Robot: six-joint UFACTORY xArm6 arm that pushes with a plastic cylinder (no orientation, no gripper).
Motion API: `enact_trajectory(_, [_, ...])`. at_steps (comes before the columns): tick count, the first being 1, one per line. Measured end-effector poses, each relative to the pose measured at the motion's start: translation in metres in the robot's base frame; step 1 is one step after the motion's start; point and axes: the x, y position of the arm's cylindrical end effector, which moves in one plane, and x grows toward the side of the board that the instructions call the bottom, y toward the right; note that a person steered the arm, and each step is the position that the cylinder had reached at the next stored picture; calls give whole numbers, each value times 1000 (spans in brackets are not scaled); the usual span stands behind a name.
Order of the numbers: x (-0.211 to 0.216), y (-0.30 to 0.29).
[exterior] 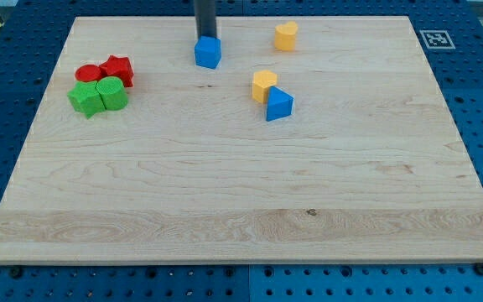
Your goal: Keep blue cube on left side of blue triangle
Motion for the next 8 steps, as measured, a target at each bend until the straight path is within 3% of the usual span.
enact_trajectory(1, [-6,-18])
enact_trajectory(3, [26,16])
enact_trajectory(8, [43,31])
